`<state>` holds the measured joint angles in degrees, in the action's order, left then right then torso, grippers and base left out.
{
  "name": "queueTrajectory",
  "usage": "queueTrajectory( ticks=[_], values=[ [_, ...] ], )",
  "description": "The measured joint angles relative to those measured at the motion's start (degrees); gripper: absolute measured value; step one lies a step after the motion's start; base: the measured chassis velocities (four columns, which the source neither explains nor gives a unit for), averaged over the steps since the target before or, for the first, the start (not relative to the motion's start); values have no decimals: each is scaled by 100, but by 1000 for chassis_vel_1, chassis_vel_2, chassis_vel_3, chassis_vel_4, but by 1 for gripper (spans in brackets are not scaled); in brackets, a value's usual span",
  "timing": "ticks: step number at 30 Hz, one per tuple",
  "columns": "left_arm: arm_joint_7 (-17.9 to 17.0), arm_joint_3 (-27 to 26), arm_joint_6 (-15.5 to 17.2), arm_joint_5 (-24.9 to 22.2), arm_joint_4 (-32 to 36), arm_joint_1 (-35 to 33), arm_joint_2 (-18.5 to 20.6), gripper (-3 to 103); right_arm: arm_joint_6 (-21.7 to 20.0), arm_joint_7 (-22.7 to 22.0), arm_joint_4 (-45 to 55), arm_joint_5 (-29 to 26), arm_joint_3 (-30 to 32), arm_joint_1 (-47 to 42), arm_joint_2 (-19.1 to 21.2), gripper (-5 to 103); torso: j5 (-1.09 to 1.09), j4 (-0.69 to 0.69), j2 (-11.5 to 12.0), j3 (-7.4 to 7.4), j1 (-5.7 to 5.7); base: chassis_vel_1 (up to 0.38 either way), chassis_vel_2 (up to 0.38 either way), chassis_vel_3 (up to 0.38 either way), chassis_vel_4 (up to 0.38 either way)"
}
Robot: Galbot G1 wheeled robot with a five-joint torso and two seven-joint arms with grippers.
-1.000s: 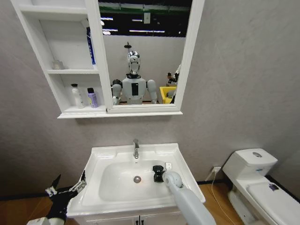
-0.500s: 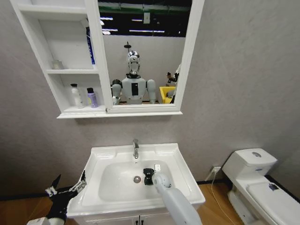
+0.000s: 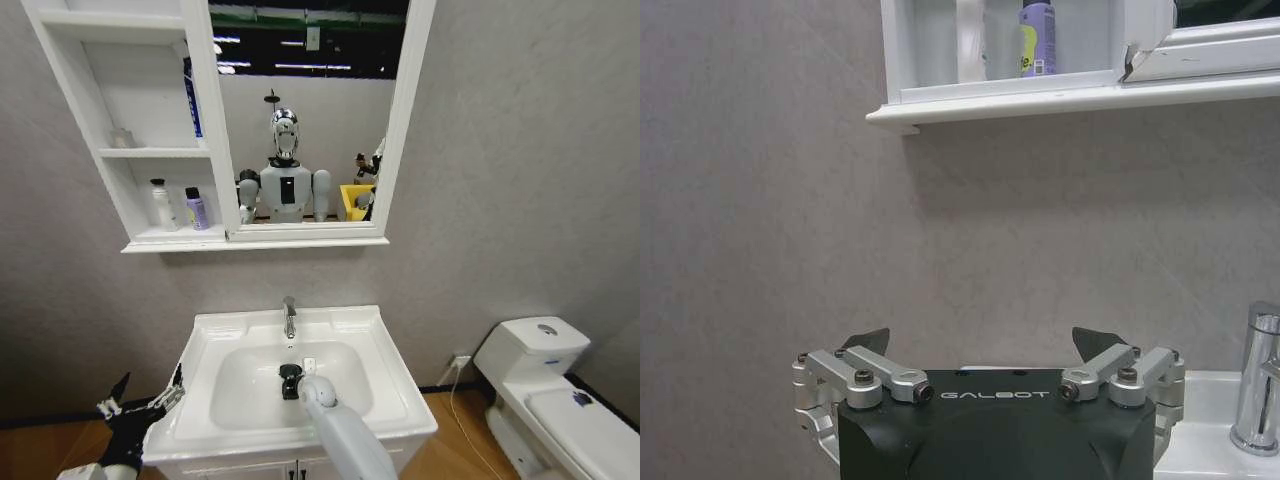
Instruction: Move facial cleanser and shampoo from washbasin to cabinet, then wipe washbasin with towel.
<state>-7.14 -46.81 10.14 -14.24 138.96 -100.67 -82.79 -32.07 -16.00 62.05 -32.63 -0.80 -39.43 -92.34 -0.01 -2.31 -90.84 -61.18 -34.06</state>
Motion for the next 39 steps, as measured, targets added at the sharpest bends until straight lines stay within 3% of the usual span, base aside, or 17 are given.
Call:
queueTrajectory(
  ticks=[9, 16, 21, 27, 34, 39],
  values=[
    [0, 0, 0, 0, 0, 0, 0, 100, 137, -33, -41, 41, 46, 3, 5, 4, 2, 5, 0, -1, 0, 0, 0, 0, 0],
    [0, 0, 0, 0, 0, 0, 0, 100, -96, -234, 503, -158, 169, -126, 568, 4, 2, 1, 1, -1, 0, 0, 0, 0, 0],
    [0, 0, 0, 0, 0, 0, 0, 100, -149, -238, 676, -247, 294, -224, 753, 4, 2, 1, 1, -1, 0, 0, 0, 0, 0],
    [0, 0, 0, 0, 0, 0, 0, 100, -100, -196, 580, -216, 323, -210, 666, 4, -2, -2, 0, 0, 0, 0, 0, 0, 0],
    [0, 0, 0, -1, 0, 0, 0, 100, 101, -70, 92, 25, 302, -82, 100, 4, 0, 3, 0, -1, 0, 0, 0, 0, 0],
    [0, 0, 0, 0, 0, 0, 0, 100, 166, -43, -54, 81, 281, -23, 20, 4, 0, 3, 0, 0, 0, 0, 0, 0, 0]
  ],
)
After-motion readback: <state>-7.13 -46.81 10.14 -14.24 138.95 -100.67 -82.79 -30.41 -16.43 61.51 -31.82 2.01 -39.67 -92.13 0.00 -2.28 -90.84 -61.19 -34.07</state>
